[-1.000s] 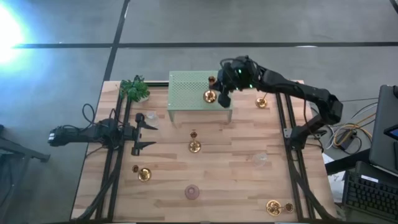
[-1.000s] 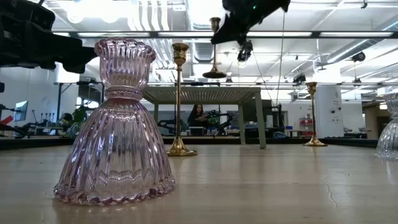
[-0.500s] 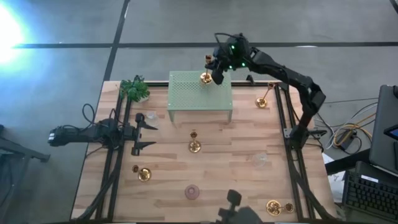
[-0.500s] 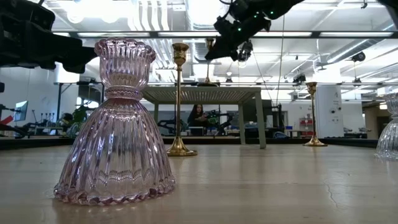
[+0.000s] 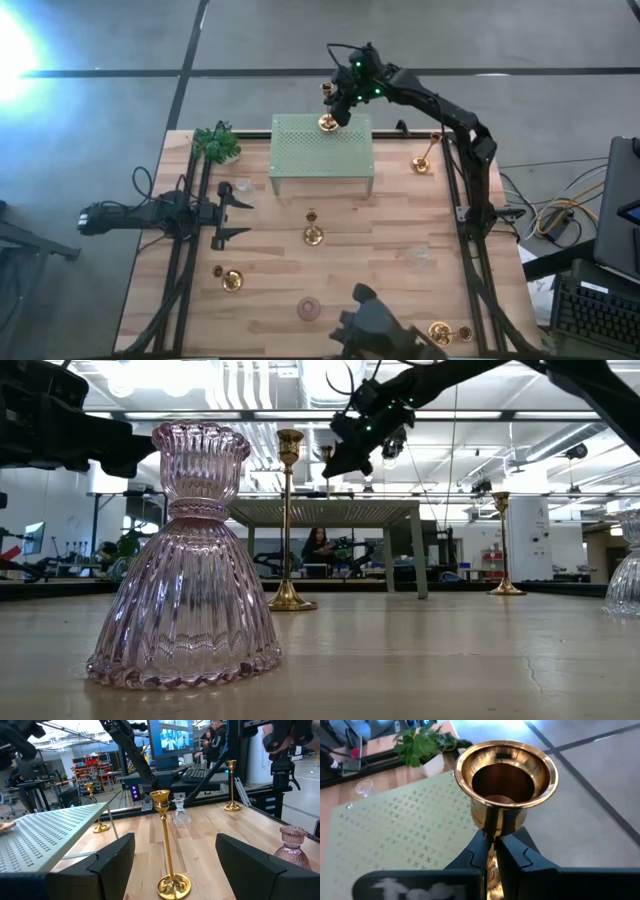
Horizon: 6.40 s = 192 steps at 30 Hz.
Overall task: Pick & Place candle stick holders
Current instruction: Put the gold candle holder on the shelf, then put the transparent glass candle holder on the shelf
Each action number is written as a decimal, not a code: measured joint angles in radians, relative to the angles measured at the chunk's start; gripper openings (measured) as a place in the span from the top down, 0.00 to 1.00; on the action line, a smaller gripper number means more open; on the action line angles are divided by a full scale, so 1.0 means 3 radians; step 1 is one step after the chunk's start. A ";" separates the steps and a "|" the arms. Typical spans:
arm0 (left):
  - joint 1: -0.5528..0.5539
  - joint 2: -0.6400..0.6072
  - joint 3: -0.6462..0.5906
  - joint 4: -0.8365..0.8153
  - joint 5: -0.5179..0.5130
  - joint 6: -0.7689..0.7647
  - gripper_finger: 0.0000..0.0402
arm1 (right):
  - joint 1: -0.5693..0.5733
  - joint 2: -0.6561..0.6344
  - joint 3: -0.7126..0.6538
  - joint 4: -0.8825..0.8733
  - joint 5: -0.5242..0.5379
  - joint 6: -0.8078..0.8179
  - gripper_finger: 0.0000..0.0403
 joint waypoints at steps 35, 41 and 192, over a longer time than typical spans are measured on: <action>-0.0001 0.0000 0.0000 0.0000 0.0000 0.0000 0.30 | -0.0029 -0.0408 -0.0767 0.0462 0.0110 -0.0053 0.97; 0.0000 0.0000 0.0000 0.0000 0.0000 0.0000 0.30 | -0.0029 -0.0468 -0.0775 0.0344 0.0111 -0.0036 0.97; 0.0000 -0.0001 0.0000 0.0000 0.0000 0.0000 0.30 | 0.5760 -0.2768 -0.4288 -0.1394 0.2292 0.6466 0.96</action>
